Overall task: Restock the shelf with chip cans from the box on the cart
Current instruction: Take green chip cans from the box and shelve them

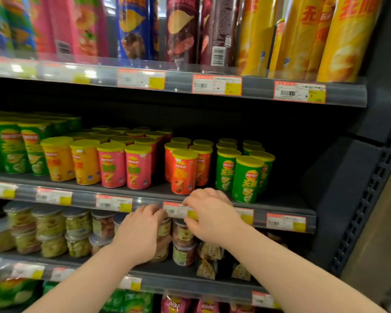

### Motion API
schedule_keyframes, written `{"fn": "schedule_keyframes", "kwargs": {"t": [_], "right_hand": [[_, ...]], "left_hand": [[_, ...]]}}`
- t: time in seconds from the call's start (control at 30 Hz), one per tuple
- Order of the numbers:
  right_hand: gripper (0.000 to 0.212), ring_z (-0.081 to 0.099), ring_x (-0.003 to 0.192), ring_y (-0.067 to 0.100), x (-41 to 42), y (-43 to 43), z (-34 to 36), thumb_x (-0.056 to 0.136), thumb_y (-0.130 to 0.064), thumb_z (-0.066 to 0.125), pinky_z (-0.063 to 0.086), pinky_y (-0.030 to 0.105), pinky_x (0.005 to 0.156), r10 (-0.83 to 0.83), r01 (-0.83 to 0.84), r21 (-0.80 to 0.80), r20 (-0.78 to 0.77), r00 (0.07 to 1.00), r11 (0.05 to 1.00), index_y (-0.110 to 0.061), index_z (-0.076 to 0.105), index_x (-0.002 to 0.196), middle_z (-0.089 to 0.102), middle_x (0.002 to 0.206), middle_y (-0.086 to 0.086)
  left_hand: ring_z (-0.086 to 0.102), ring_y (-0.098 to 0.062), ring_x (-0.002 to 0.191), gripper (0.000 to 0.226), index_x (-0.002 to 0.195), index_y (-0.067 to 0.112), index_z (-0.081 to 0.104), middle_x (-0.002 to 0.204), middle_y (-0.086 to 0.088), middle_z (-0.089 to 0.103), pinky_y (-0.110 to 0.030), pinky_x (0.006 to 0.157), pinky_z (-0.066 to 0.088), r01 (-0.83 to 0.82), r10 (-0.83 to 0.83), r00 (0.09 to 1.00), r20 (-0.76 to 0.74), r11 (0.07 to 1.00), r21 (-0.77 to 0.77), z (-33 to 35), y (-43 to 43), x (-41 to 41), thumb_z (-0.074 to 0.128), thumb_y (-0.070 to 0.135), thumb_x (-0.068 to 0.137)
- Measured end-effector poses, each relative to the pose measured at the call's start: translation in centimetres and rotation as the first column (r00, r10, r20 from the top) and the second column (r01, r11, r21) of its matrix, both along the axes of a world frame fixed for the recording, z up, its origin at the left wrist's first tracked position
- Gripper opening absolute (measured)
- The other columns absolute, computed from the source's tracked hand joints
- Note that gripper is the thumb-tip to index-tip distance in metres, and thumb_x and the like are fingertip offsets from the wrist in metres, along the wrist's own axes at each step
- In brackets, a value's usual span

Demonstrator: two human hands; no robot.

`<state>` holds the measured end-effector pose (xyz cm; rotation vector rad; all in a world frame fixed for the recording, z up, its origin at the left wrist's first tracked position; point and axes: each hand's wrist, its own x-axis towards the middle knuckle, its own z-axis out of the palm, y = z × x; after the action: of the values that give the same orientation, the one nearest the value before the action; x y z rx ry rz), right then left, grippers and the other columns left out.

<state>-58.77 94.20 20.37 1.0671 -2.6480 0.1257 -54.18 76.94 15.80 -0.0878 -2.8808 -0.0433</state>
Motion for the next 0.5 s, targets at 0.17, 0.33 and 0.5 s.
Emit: {"fn": "schedule_keyframes", "kwargs": {"t": [0.17, 0.33, 0.5], "right_hand": [[0.041, 0.044, 0.121, 0.030, 3.6, -5.7, -2.0, 0.089, -0.033, 0.051, 0.033, 0.041, 0.100, 0.069, -0.071, 0.071, 0.036, 0.997, 0.995, -0.017, 0.053, 0.127, 0.052, 0.128, 0.007], [0.033, 0.048, 0.112, 0.032, 8.2, -11.8, -3.2, 0.091, -0.036, 0.050, 0.037, 0.042, 0.091, 0.124, -0.137, 0.181, 0.084, 0.989, 0.974, -0.014, 0.053, 0.116, 0.053, 0.119, 0.009], [0.036, 0.049, 0.111, 0.034, 13.1, -18.0, -5.0, 0.091, -0.036, 0.050, 0.039, 0.044, 0.091, 0.205, -0.229, 0.232, 0.124, 0.971, 0.945, -0.016, 0.053, 0.121, 0.053, 0.119, 0.010]], "left_hand": [[0.035, -0.019, 0.130, 0.054, 0.138, 0.022, 0.036, 0.141, 0.003, 0.035, -0.030, 0.103, 0.036, -0.123, 0.123, 0.988, 0.095, 0.992, -0.007, -1.6, -5.7, 5.7, 0.048, 0.045, 0.091], [0.036, -0.018, 0.130, 0.061, 0.140, 0.025, 0.033, 0.142, 0.005, 0.036, -0.028, 0.102, 0.037, -0.229, 0.229, 0.961, 0.153, 0.973, -0.017, -3.0, -11.1, 12.7, 0.044, 0.058, 0.090], [0.036, -0.015, 0.132, 0.067, 0.145, 0.027, 0.028, 0.144, 0.007, 0.034, -0.027, 0.102, 0.039, -0.340, 0.332, 0.922, 0.200, 0.940, 0.009, -4.3, -16.5, 20.0, 0.044, 0.060, 0.089]]}}
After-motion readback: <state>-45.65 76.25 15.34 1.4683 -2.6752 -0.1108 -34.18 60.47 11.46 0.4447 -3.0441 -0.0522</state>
